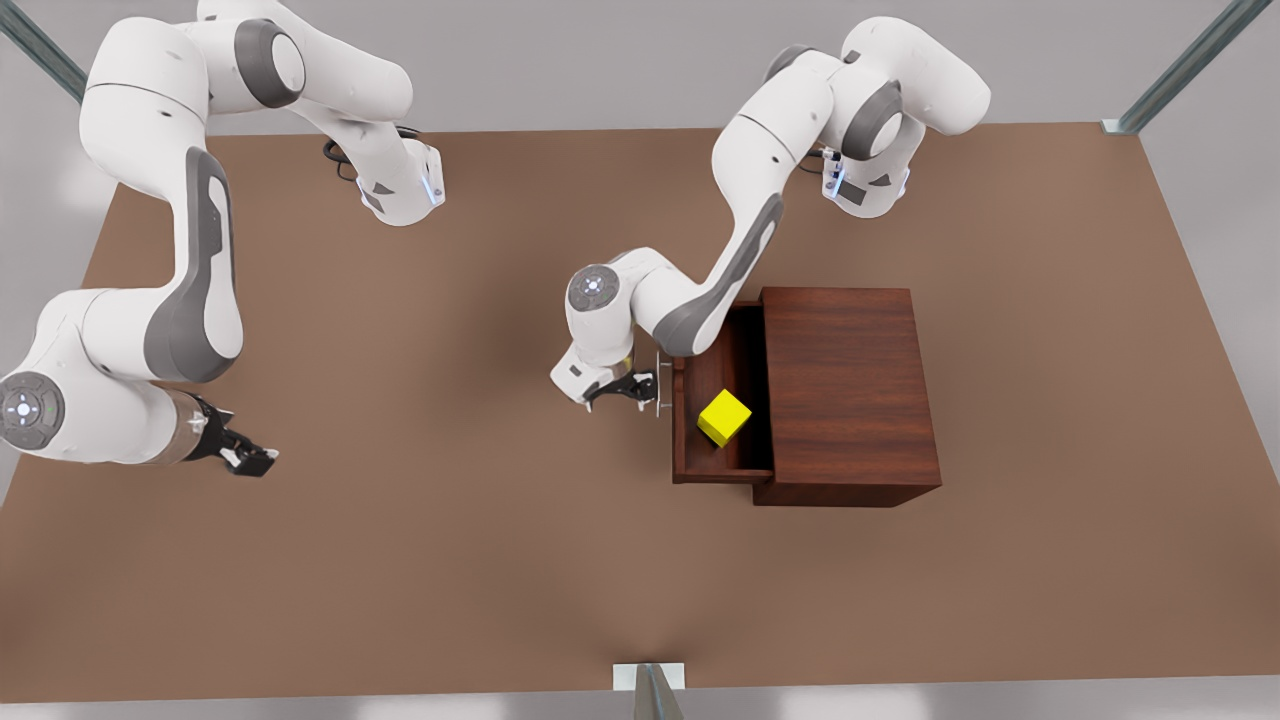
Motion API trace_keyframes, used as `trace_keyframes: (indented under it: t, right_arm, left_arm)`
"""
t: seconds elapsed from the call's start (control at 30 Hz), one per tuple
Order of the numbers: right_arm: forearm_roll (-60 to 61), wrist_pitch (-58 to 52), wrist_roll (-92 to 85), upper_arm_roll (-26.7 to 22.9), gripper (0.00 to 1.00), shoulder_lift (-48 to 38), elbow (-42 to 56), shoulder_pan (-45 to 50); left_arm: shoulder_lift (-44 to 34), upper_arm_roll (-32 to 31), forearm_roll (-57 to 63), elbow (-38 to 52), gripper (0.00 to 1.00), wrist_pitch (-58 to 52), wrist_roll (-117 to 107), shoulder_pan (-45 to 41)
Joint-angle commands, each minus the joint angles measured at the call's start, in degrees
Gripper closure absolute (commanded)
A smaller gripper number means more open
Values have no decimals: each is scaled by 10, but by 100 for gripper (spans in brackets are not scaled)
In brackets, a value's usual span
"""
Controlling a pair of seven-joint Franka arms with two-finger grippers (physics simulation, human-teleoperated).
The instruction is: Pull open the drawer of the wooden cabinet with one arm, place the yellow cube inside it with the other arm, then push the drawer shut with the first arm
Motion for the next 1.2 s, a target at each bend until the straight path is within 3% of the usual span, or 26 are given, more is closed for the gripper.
trace_keyframes:
  t: [0.0,0.23,0.6,0.8,0.83,0.9,1.0,1.03,1.07,1.1,1.17]
  right_arm:
    - [-2,-10,-300,0,0,0,0,-1]
    - [-2,-9,-297,0,0,2,0,0]
    - [-3,-10,-297,0,0,2,0,0]
    - [-3,-9,-298,0,0,2,1,0]
    - [-3,-9,-298,0,0,2,1,0]
    - [-4,-9,-298,0,0,2,1,0]
    - [-4,-9,-298,0,0,2,1,-1]
    - [-4,-10,-298,0,0,2,1,-1]
    - [-4,-9,-298,0,0,2,1,0]
    - [-4,-9,-298,0,0,2,1,-1]
    - [-3,-10,-298,0,0,2,1,0]
  left_arm:
    - [-1,0,29,-23,0,35,-273,-4]
    - [-44,18,27,-29,0,-119,-139,0]
    - [-47,70,23,-50,0,-141,-19,37]
    - [-94,80,20,-87,0,-150,84,81]
    - [-126,81,8,-84,0,-172,85,84]
    - [-290,92,-46,-62,0,-314,139,148]
    - [-333,99,-86,-68,0,-404,519,269]
    - [-359,102,-86,-112,0,-365,604,284]
    - [-449,102,-72,-270,0,-225,622,283]
    - [-476,100,-58,-327,0,-177,621,282]
    - [-439,92,-57,-283,0,-178,554,269]
